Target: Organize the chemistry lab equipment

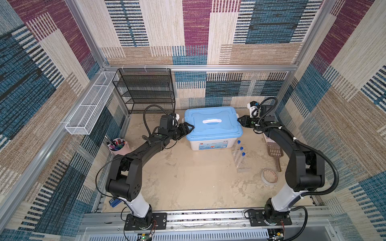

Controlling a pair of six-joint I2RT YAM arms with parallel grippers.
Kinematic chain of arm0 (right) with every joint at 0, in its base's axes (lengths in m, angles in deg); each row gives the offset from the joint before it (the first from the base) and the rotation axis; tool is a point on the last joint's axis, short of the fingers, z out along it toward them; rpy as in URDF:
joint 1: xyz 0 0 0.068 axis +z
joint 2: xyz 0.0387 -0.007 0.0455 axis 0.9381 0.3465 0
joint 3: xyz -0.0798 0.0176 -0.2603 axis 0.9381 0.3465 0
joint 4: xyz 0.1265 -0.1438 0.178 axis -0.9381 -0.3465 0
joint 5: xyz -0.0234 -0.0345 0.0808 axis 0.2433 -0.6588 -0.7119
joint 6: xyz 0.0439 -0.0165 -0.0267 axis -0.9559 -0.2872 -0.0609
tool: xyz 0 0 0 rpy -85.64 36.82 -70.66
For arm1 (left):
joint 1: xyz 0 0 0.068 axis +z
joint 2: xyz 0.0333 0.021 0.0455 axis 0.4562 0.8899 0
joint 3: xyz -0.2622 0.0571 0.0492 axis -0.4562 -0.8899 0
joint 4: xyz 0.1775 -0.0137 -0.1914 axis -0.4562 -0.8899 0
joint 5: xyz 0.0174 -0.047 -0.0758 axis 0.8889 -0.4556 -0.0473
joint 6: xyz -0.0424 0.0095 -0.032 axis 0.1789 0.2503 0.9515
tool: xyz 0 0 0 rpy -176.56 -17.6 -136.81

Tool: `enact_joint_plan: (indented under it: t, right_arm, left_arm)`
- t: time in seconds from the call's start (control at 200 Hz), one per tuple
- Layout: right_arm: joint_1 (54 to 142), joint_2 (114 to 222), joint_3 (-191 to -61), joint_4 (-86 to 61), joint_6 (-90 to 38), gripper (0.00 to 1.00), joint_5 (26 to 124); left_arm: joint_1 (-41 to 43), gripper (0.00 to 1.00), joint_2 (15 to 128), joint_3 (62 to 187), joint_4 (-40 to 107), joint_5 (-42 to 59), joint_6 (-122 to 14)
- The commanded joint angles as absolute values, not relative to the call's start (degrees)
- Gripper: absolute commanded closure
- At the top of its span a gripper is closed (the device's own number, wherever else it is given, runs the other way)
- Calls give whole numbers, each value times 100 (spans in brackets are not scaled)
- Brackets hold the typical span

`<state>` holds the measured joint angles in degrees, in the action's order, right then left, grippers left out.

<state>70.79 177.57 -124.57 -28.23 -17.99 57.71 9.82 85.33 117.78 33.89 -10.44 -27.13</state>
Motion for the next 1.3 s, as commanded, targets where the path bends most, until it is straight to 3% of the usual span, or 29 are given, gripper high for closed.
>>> enact_joint_plan:
  t: [0.0,0.16,0.28,0.711,1.297]
  right_arm:
    - [7113,17775,-12519,-2836,-1651,58,5823]
    - [7113,17698,-12408,-2611,-1760,40,5464]
    - [7113,17696,-12375,-2505,-1883,34,5265]
    - [7113,17739,-12384,-2631,-1876,34,5207]
    - [7148,17791,-12457,-2650,-1915,47,4926]
  left_arm:
    - [974,26,8529,11821,3532,-1047,-2780]
    - [975,27,8293,11869,3218,-770,-2995]
    - [974,27,8148,12028,2826,-628,-3192]
    - [923,34,8179,12272,2345,-414,-3430]
    - [581,45,8339,12847,1689,120,-3791]
